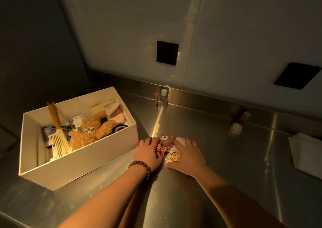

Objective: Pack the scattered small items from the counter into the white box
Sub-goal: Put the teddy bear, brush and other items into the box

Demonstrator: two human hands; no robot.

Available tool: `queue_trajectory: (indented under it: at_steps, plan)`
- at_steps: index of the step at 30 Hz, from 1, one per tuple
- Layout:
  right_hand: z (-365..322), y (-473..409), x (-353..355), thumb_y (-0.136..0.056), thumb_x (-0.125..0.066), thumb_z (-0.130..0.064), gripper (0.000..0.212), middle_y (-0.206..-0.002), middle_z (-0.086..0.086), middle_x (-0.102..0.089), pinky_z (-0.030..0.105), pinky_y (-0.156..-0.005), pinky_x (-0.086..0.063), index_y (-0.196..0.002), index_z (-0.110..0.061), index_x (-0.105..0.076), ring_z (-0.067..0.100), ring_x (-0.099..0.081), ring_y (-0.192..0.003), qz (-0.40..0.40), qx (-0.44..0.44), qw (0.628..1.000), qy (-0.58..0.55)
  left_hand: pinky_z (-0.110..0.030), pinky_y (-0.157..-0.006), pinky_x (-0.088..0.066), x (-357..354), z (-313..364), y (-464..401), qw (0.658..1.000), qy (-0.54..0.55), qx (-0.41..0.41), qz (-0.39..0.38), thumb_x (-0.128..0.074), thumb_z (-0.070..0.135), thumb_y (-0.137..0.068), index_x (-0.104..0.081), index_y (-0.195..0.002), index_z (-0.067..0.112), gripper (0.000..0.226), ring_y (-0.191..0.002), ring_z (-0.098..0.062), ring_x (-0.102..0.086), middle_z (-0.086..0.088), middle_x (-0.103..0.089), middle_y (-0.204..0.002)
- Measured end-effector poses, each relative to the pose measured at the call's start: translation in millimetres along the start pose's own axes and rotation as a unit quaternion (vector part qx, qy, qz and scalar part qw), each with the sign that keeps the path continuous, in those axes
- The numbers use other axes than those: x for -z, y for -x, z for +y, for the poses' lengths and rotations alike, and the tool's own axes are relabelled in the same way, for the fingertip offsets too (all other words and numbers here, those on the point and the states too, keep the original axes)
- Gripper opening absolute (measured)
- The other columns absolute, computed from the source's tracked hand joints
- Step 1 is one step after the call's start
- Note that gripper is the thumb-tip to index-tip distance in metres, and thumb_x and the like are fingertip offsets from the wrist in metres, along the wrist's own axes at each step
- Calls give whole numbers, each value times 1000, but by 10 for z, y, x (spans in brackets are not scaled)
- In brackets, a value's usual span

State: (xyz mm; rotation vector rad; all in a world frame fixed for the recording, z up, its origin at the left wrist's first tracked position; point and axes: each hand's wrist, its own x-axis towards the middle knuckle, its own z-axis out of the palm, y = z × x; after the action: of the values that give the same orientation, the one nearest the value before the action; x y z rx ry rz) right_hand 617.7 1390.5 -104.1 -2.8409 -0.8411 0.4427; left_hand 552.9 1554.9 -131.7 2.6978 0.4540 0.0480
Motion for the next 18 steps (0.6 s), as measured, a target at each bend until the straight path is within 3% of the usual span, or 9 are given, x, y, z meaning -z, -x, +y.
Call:
queue_trajectory:
  at_steps: [4, 11, 18]
  plan:
    - [-23, 13, 76, -64, -69, -68, 93, -149, 8, -22, 45, -105, -36, -142, -40, -25, 31, -24, -135, -35, 8, 999, 18, -36, -97, -39, 60, 29, -20, 1000, 12, 17, -17, -59, 56, -74, -35, -131, 34, 66, -115, -21, -37, 0, -45, -126]
    - [-51, -44, 112, -60, -77, -60, 96, -143, 12, -29, 44, -101, -40, -140, -35, -30, 35, -34, -127, -83, 5, 992, 92, -31, -89, -43, 75, 28, 34, 999, 34, 24, -2, -61, 36, -80, -43, -127, 29, 51, -107, -21, -43, -3, -50, -116]
    - [14, 90, 127, -67, -77, -49, 78, -151, -3, -20, 42, -103, -41, -135, -37, -40, 29, -28, -131, -37, 61, 997, 30, -29, -83, -44, 142, -65, 146, 996, 77, 32, 6, -60, 38, -80, -44, -123, 30, 47, -103, -18, -47, 0, -49, -106]
